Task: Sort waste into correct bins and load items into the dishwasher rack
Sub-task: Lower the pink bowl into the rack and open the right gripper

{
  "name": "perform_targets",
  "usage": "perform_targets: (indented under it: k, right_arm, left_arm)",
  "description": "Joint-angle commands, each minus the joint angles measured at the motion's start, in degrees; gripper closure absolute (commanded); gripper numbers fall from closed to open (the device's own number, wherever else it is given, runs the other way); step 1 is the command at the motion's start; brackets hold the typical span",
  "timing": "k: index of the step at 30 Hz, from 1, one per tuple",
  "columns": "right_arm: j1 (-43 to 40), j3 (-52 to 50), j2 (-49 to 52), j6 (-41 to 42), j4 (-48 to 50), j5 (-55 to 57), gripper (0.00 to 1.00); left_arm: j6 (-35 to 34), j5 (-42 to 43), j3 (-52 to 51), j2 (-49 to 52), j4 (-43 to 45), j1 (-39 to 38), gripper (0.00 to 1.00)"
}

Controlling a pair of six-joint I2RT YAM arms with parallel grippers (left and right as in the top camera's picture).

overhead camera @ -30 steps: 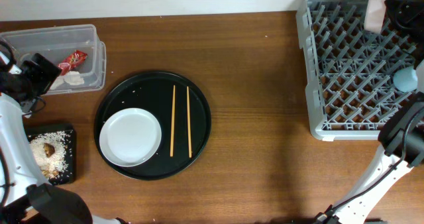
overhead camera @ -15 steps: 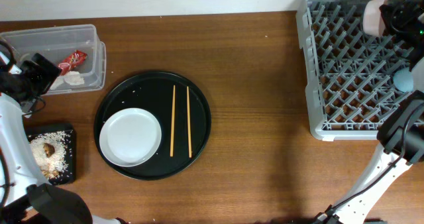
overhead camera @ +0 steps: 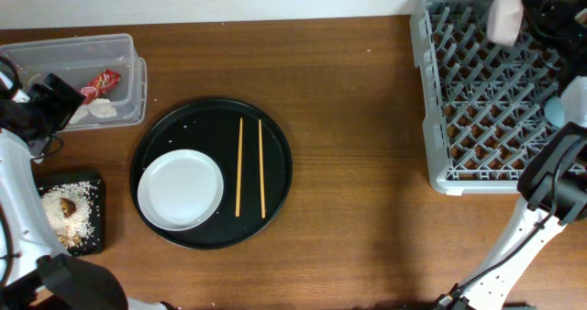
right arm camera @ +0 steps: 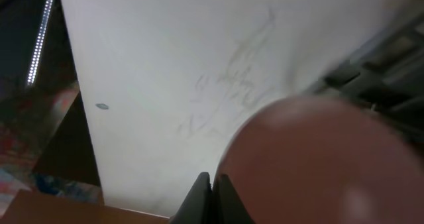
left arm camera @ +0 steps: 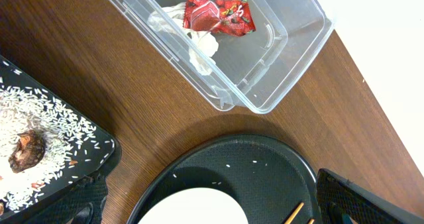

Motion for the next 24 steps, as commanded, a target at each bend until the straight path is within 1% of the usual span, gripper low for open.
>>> perform_targets:
  k: [1, 16, 24]
  right_arm:
    - [-0.48, 0.20, 1.14, 0.92, -0.02, 0.52, 0.96]
    - [-3.17, -0.11, 1.14, -0.17, -5.86, 0.63, 0.96]
    - [-5.40, -0.09, 1.14, -0.44, -6.38, -2.84, 0.96]
  left_arm:
    - [-0.50, 0.17, 0.07, 0.02, -0.11, 0.11, 0.01]
    - [-0.50, 0.17, 0.07, 0.02, -0.09, 0.11, 0.01]
    - [-0.50, 0.17, 0.07, 0.02, -0.33, 0.11, 0.01]
